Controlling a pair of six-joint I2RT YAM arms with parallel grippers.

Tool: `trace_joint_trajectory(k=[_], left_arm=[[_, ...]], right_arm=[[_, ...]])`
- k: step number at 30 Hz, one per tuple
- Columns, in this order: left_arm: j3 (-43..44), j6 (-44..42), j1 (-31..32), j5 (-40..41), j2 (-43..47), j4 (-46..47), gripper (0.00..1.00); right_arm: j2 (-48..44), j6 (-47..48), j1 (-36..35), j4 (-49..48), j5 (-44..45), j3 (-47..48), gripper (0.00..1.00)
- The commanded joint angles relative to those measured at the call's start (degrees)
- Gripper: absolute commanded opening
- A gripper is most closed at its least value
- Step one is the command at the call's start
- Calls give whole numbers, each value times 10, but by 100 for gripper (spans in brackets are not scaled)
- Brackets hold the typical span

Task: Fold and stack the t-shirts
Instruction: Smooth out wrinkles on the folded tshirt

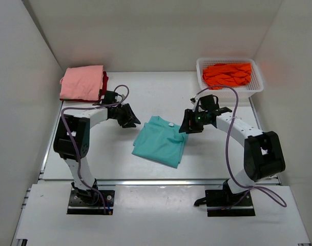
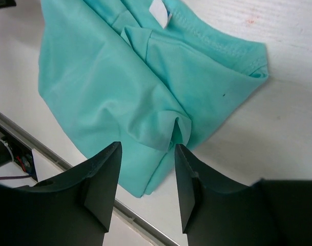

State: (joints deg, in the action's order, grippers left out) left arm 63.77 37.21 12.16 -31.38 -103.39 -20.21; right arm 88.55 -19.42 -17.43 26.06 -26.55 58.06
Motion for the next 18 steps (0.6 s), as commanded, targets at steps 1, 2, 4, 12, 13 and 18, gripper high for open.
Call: trace_joint_trajectory(k=[1,2,4,12,13,18], left_arm=[[44,-14,9,-14,-14,30,47],[56,-17,10,-15,-25,31,46],[75,-14,17,-18,-40,25,46],[88,2,21,-25,-73,41,45],[96,0,24,-22,-76,34,45],[116,-6,30,-21,-101,17,42]], right_arm=[[6,12,3,-29,-18,-9,43],[7,9,6,-34,-20,-13,43],[15,4,6,-40,-20,-19,43],[51,1,18,-62,-20,-22,43],[60,0,17,-65,-17,-16,43],[81,6,17,-62,-19,-4,42]])
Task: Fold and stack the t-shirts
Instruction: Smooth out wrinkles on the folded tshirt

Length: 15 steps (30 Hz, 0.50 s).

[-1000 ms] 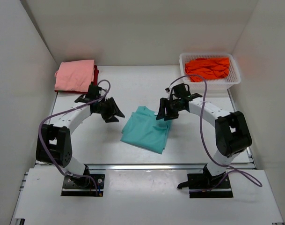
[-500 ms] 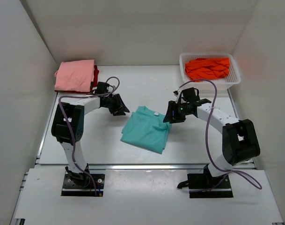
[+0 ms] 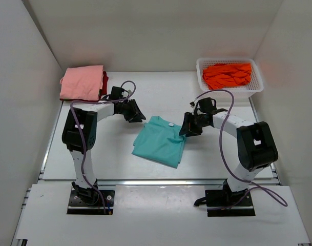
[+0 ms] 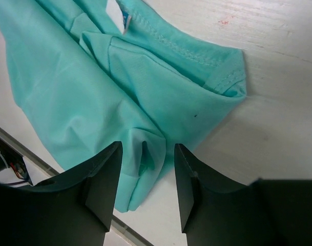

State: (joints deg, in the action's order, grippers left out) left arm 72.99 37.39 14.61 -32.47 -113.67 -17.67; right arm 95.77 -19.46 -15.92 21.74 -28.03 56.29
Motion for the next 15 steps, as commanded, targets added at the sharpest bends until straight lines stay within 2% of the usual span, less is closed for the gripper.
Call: trace_joint_trajectory(k=[1,9,12,13,14,15], left_arm=[[27,-9,9,-8,-1,-11,41],[30,-16,21,-20,-9,-27,40],[34,-17,21,-18,-18,-32,40],[35,-17,24,-21,-22,-31,35],[36,-18,24,-19,-25,-30,19],[39,-14,24,-21,-23,-36,11]], right_arm=[[13,3,-1,-15,-6,15,42],[28,1,-10,-25,-16,14,38],[31,0,-10,-27,-19,15,23],[28,0,-11,-25,-21,15,14],[29,0,-9,-23,-19,19,6],[29,2,-10,-15,-20,21,0]])
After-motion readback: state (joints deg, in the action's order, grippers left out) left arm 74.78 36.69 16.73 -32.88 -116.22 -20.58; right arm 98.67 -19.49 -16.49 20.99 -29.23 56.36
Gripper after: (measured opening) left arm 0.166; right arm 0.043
